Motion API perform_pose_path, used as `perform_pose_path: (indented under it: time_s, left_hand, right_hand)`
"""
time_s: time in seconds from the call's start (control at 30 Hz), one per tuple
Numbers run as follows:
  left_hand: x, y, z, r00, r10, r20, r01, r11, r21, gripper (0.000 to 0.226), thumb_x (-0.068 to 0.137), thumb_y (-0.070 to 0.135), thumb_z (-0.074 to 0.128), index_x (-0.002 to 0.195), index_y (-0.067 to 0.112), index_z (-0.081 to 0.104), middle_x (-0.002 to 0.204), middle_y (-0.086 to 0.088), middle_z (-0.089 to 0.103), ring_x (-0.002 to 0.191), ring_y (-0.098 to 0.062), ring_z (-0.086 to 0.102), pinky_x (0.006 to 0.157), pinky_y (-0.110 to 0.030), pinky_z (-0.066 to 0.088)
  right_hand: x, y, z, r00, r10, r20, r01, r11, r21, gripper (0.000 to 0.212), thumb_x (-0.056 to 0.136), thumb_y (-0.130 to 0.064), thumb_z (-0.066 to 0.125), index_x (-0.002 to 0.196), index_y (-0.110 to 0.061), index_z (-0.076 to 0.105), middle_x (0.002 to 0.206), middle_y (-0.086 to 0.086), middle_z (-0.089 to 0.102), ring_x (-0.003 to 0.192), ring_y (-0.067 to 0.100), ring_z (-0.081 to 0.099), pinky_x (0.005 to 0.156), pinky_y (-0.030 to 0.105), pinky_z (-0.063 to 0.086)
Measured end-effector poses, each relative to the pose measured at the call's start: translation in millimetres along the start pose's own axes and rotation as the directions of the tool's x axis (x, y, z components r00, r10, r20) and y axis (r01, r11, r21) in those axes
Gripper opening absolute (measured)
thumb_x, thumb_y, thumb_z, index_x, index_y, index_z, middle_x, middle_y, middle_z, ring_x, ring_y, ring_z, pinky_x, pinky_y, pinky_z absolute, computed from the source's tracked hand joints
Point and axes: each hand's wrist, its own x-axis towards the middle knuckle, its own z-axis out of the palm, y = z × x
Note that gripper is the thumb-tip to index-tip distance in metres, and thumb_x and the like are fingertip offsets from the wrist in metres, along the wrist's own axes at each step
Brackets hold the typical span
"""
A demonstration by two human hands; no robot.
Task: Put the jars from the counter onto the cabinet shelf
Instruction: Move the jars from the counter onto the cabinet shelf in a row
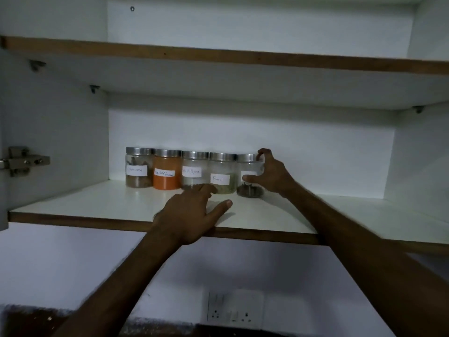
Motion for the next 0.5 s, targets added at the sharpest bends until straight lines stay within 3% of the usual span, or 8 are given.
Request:
perform_pose_path:
  time_s: [0.13,0.23,0.4,0.5]
  left_hand:
    - [0.7,2.3,-3.2,0.999,-0.003,0.051,0.003,1.0,0.011,0.078,0.079,0.08,0.02,0.127,0.03,0.054,0.124,0.008,0.061,0.103,-0.009,0.055,0.08,-0.03,0.042]
    - [0.2,5.2,-3.8,0.998,-0.007,0.054,0.006,1.0,0.022,0.076,0.079,0.079,0.018,0.121,0.03,0.059,0.122,0.008,0.062,0.102,-0.008,0.054,0.079,-0.029,0.041]
    - [-3.6,9.6,-5.0,0.997,-0.026,0.07,0.023,0.999,0.046,0.071,0.083,0.076,0.019,0.11,0.027,0.065,0.112,0.004,0.065,0.094,-0.011,0.058,0.079,-0.031,0.047]
    - [-4.0,9.8,-6.4,0.997,-0.014,0.08,0.011,0.999,0.04,0.071,0.084,0.074,0.02,0.106,0.026,0.066,0.105,0.004,0.066,0.091,-0.011,0.058,0.081,-0.034,0.05]
  right_hand:
    - [14.6,13.0,10.1,1.0,0.001,0.014,0.0,0.999,-0.034,0.089,0.075,-0.033,0.084,0.142,-0.011,0.029,0.134,0.013,0.055,0.115,0.03,0.057,0.089,0.036,0.049]
    - [17.3,17.2,13.6,1.0,-0.002,0.026,0.003,0.999,-0.046,0.096,0.078,-0.033,0.082,0.149,-0.011,0.022,0.139,0.015,0.053,0.121,0.033,0.055,0.096,0.038,0.047]
    - [12.3,16.5,15.2,0.996,0.081,0.045,-0.078,0.996,-0.048,0.118,0.082,-0.032,0.078,0.156,-0.01,-0.011,0.15,0.019,0.044,0.129,0.036,0.051,0.103,0.038,0.043]
    - [11.8,15.9,14.7,0.991,0.135,0.012,-0.134,0.989,-0.068,0.112,0.079,-0.032,0.081,0.154,-0.004,0.002,0.142,0.021,0.051,0.123,0.036,0.056,0.095,0.038,0.048]
